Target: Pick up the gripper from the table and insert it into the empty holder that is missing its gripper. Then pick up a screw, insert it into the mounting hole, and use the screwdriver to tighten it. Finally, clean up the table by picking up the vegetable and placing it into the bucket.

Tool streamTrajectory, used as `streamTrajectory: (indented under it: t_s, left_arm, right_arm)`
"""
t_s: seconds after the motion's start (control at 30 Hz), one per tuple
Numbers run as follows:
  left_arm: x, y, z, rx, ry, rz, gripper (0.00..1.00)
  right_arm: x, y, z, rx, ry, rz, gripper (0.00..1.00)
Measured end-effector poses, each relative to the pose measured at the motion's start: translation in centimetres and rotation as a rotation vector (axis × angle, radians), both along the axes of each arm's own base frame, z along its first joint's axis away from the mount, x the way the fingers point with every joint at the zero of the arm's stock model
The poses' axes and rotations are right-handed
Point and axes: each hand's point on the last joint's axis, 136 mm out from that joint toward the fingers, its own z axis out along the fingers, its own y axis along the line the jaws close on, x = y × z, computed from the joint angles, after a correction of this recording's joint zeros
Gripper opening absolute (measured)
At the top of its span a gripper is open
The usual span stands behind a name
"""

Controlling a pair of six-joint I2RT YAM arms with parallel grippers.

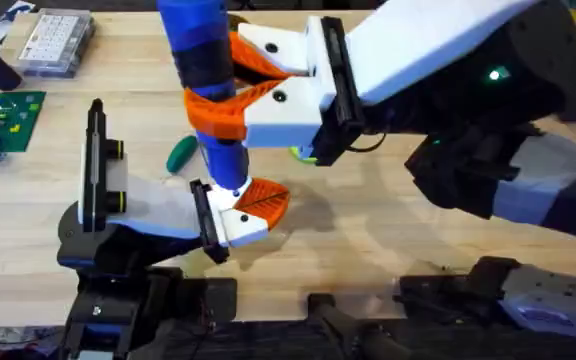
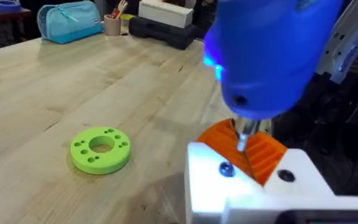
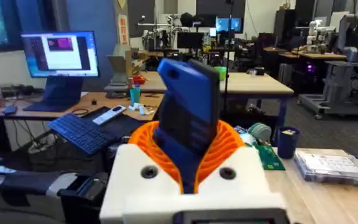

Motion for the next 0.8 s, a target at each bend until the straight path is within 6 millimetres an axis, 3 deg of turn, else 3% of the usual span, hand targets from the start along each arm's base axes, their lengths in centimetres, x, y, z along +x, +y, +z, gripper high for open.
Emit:
streamTrajectory:
  t_s: [0.37, 0.8]
  left_arm:
    - [0.0, 0.0, 0.0, 0.000, 0.000, 0.000, 0.016]
    - [0.0, 0.0, -0.1, 0.000, 0.005, 0.000, 0.016]
  right_arm:
    - [0.7, 0.7, -1.4, -0.029, 0.017, -0.007, 0.069]
    - [0.9, 0.7, -1.6, -0.036, 0.028, -0.014, 0.069]
